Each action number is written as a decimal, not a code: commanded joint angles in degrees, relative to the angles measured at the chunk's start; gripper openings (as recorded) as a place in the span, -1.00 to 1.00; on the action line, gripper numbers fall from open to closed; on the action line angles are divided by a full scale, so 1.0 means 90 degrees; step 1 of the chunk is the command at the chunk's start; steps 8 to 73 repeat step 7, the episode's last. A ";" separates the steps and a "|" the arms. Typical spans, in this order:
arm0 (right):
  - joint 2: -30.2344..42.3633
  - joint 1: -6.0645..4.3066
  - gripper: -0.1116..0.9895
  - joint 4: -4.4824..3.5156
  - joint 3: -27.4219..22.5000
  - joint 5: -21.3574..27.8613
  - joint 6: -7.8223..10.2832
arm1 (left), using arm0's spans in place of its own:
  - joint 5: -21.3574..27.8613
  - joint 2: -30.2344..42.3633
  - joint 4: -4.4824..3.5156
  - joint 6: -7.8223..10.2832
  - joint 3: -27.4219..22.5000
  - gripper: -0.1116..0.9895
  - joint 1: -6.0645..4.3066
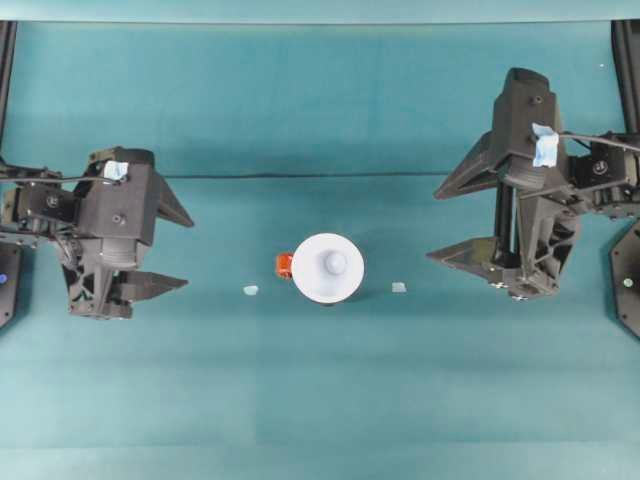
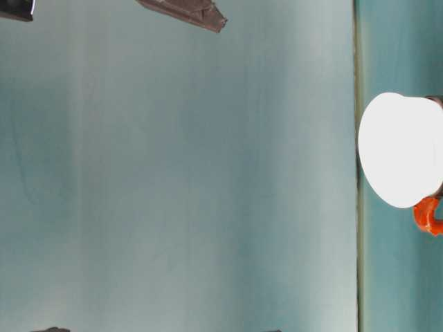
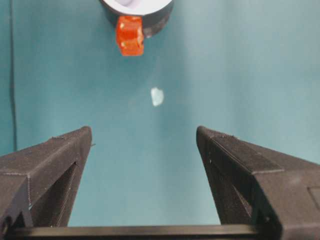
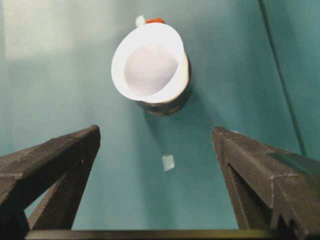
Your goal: Put the paper cup into the moved red handle cup holder.
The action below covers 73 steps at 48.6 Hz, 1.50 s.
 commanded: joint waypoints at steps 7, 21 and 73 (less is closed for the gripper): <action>-0.0059 0.0010 0.72 0.0010 -0.0059 -0.0029 0.0020 | -0.0010 -0.0088 0.0020 -0.0010 -0.0059 0.84 -0.0059; -0.0059 0.0010 0.72 0.0010 -0.0059 -0.0029 0.0020 | -0.0010 -0.0088 0.0020 -0.0010 -0.0059 0.84 -0.0059; -0.0059 0.0010 0.72 0.0010 -0.0059 -0.0029 0.0020 | -0.0010 -0.0088 0.0020 -0.0010 -0.0059 0.84 -0.0059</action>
